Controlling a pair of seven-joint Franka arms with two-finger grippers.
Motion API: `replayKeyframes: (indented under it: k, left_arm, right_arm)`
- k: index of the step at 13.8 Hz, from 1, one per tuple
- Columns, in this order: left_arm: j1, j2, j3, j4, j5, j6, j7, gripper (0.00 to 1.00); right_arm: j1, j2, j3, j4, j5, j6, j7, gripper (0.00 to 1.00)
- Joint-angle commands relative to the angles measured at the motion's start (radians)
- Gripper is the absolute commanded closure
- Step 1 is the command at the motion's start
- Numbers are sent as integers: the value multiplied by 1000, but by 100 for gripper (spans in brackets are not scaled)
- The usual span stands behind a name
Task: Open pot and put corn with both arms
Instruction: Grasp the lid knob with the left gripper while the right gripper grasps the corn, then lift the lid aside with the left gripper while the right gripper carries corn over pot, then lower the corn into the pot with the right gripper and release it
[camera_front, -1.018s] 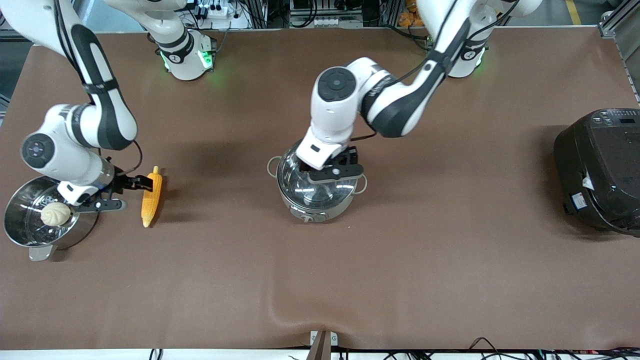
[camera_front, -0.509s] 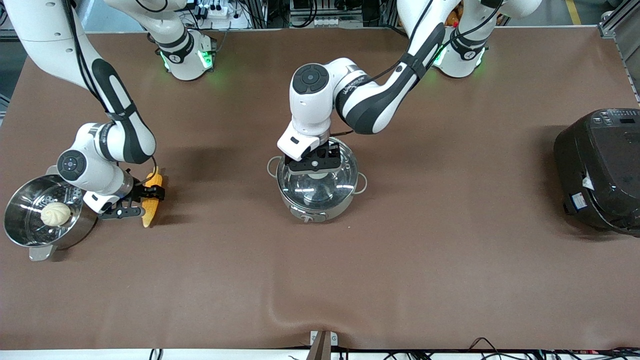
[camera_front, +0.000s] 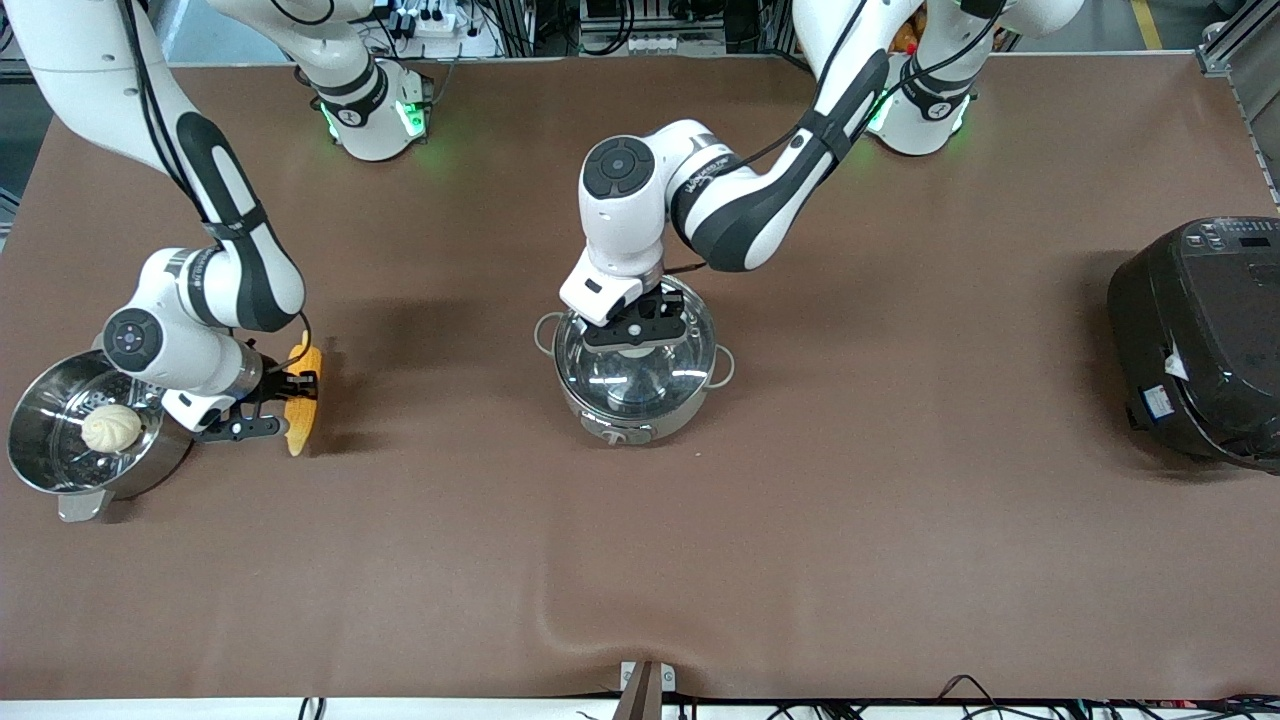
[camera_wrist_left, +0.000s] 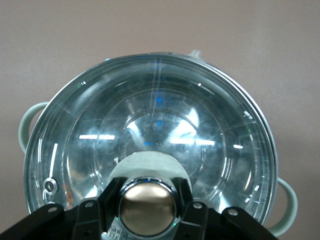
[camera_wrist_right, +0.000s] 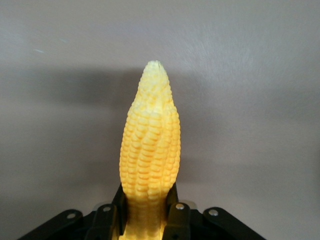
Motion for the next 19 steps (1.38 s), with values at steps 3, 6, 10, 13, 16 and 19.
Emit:
replayKeyframes:
  k: [3, 6, 10, 13, 16, 19]
  left_arm:
    - [8, -72, 0, 21, 10, -110, -38, 100]
    - [80, -164, 2, 20, -5, -188, -35, 100]
    - [291, -207, 0, 7, -22, -224, -13, 100]
    - [477, -223, -7, -71, -21, -225, 179, 100]
    - [607, -232, -9, -114, -57, -198, 339, 100]
    - [666, -313, -9, -314, -79, -24, 413, 100]
  right_arm:
    - [95, -57, -1, 171, 21, -222, 38, 87]
    - [204, -74, 0, 194, 23, -233, 97, 86]
    - [461, -69, -1, 294, 23, -309, 435, 91]
    - [685, -54, -1, 364, 20, -297, 723, 91]
    - [825, 41, -3, 438, 6, -238, 909, 88]
    - [850, 96, -3, 441, 4, -153, 955, 81]
